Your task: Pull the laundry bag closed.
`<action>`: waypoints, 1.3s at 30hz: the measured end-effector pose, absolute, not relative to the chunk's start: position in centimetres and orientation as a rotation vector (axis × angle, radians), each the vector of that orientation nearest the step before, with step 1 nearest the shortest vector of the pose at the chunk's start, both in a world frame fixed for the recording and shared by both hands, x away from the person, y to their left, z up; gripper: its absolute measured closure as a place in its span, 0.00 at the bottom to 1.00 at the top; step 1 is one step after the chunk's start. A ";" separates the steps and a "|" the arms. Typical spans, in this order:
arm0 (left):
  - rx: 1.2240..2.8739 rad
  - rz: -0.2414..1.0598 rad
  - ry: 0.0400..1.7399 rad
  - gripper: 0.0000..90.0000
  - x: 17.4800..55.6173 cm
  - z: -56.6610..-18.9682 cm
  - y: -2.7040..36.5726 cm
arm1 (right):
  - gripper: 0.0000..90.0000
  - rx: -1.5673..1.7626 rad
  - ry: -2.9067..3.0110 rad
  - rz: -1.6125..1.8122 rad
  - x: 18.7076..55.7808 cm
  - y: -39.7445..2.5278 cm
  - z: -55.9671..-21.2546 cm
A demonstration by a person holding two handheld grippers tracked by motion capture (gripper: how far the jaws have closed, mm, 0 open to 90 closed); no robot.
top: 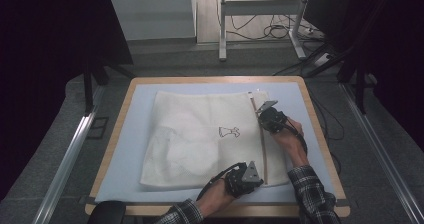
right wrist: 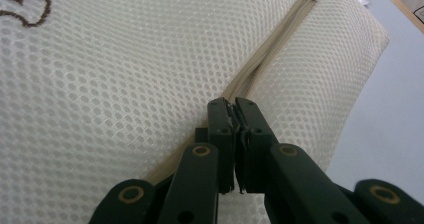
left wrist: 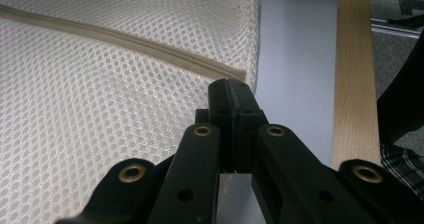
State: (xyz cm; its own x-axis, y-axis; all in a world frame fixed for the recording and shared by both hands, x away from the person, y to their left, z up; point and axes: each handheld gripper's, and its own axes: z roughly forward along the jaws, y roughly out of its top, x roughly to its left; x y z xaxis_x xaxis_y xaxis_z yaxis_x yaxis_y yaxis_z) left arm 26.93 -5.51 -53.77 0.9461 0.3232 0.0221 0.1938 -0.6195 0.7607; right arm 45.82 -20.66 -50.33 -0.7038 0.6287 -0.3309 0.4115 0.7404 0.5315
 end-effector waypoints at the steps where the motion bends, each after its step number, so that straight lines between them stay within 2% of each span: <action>1: 2.256 0.197 0.363 1.00 26.9 -53.8 -5.5 | 0.95 0.788 2.438 0.582 46.0 -20.6 -50.3; 39: 2.255 0.196 0.363 1.00 26.9 -53.8 -5.5 | 0.95 0.834 2.399 0.541 51.1 -19.2 -50.5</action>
State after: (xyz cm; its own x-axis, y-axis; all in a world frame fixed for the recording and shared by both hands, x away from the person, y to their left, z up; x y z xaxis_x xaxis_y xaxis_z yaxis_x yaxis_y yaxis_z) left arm 26.94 -5.50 -53.77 0.9463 0.3227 0.0211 0.1942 -0.6193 0.7608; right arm 51.08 -19.15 -50.51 -0.6637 0.6586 -0.3547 0.4428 0.7281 0.5233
